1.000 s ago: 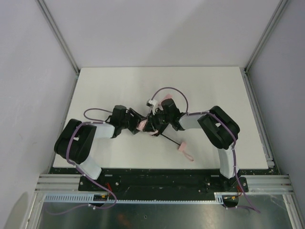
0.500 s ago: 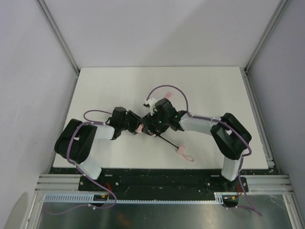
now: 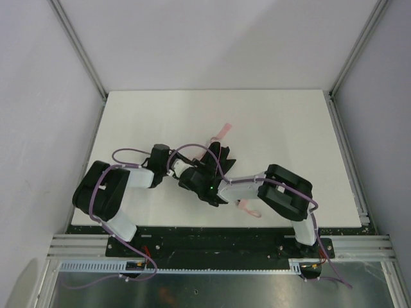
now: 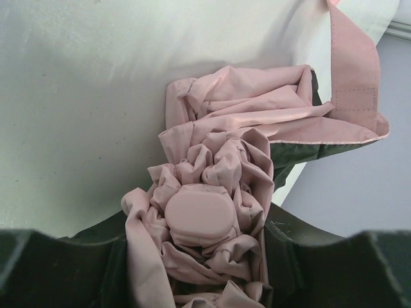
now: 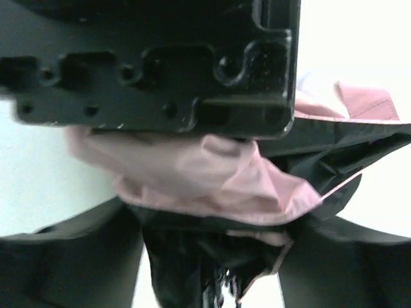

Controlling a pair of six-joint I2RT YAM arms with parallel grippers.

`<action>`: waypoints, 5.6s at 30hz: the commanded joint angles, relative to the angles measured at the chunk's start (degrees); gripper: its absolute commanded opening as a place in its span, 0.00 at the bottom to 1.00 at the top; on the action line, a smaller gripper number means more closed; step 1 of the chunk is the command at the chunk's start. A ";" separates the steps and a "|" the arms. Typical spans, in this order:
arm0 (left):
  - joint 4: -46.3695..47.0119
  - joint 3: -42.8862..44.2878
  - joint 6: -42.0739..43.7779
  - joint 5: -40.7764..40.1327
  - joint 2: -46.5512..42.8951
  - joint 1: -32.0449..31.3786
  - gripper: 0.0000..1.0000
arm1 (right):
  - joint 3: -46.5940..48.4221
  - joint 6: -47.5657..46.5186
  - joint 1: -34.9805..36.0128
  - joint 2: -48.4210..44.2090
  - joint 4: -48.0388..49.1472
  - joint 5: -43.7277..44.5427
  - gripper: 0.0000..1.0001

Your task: Put away the umbrella

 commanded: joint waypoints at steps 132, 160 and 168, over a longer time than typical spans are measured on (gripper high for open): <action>1.20 -8.12 -4.32 -7.28 -7.27 -2.95 0.00 | 5.46 12.39 -1.87 7.43 -5.54 4.53 0.58; -7.53 -15.08 13.39 4.17 -35.06 9.54 0.99 | -5.51 14.20 -12.07 0.20 5.50 -25.66 0.00; -18.02 -5.82 7.66 10.20 -37.00 15.16 0.83 | -5.70 12.75 -11.22 -0.76 5.51 -23.08 0.00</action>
